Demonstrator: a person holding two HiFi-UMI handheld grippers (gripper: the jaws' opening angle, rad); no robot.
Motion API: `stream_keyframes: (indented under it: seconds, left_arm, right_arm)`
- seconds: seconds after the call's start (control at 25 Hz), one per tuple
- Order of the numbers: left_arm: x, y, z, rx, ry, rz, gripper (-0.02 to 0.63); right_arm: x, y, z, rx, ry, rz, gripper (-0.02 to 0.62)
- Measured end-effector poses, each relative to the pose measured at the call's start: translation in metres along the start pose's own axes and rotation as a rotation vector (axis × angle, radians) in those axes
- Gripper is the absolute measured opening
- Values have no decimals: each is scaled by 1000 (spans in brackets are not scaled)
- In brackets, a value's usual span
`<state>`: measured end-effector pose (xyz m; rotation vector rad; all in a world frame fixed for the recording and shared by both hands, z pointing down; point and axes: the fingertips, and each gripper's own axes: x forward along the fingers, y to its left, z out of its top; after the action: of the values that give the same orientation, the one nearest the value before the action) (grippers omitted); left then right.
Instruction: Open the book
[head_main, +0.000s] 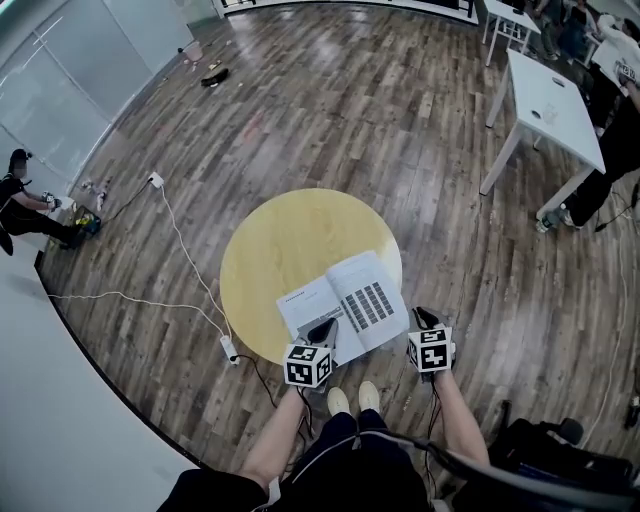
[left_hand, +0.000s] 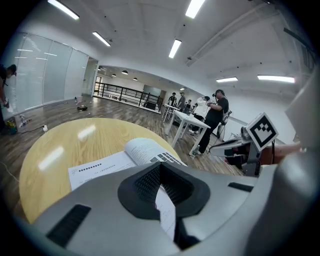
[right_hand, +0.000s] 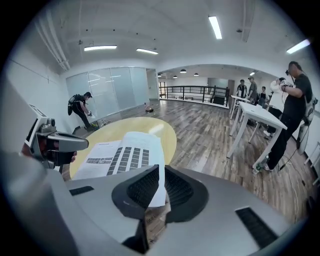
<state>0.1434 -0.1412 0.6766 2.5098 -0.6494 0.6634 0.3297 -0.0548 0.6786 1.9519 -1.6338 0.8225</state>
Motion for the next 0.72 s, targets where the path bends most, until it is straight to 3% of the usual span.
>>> stream_keyframes:
  seconds: [0.08, 0.72]
  left_arm:
    - [-8, 1, 3, -1, -17, 6, -2]
    - [-85, 23, 53, 12, -180, 92, -2]
  right_arm:
    - [-7, 4, 10, -16, -27, -13, 5]
    - [-52, 83, 85, -78, -197, 92, 5]
